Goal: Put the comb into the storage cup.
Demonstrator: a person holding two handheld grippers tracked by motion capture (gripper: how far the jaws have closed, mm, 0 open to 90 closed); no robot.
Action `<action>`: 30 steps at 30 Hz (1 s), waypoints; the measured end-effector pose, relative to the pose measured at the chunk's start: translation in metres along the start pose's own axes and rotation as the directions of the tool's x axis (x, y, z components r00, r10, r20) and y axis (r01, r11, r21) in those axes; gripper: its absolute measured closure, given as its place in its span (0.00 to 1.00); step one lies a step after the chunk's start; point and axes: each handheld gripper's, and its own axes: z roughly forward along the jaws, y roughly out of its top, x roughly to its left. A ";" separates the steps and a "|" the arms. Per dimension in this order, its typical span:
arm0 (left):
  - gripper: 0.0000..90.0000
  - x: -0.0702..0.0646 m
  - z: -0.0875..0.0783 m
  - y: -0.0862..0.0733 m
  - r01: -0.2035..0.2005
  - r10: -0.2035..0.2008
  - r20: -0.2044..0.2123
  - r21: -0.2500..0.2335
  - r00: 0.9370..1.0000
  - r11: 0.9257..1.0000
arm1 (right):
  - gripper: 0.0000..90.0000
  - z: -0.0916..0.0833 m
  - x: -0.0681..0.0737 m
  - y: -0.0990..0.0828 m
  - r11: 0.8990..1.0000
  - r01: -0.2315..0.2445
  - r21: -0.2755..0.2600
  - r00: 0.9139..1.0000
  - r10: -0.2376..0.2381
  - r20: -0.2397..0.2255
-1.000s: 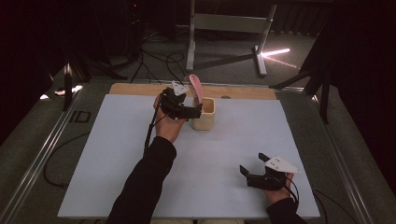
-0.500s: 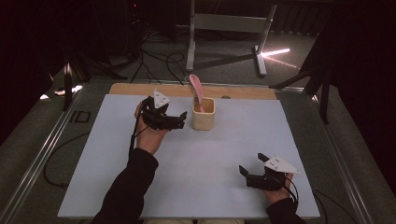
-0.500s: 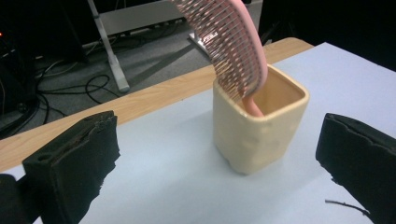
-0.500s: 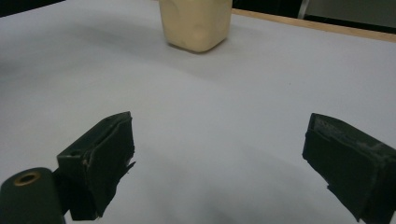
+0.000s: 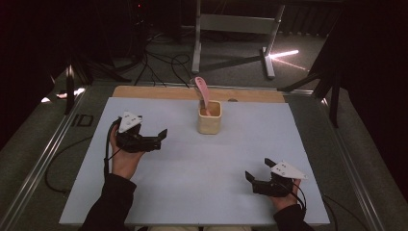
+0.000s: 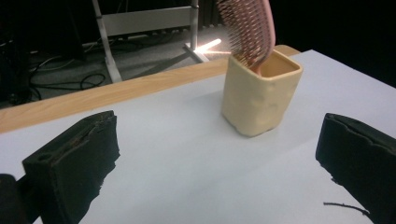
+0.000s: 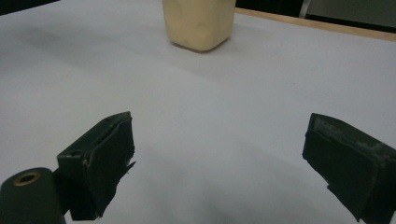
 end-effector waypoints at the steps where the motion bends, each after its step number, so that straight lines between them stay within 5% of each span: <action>1: 0.00 0.000 0.000 0.000 0.000 0.000 0.000 0.000 1.000 1.000 | 0.10 0.000 0.000 0.000 1.000 0.000 0.000 1.000 0.000 0.000; 15: 0.00 0.027 -0.037 -0.055 0.058 -0.058 -0.012 0.006 0.998 0.998 | 0.10 -0.002 -0.001 0.000 1.000 -0.015 -0.002 1.000 0.015 0.008; 26: 0.00 0.032 -0.056 -0.099 0.030 -0.030 -0.016 0.002 0.999 1.000 | 0.10 -0.007 0.002 0.001 1.000 -0.024 -0.013 1.000 0.024 0.006; 30: 0.00 0.029 -0.060 -0.110 -0.015 0.016 -0.042 0.016 0.999 1.000 | 0.10 -0.013 0.001 0.001 0.999 -0.041 -0.031 0.999 0.042 0.012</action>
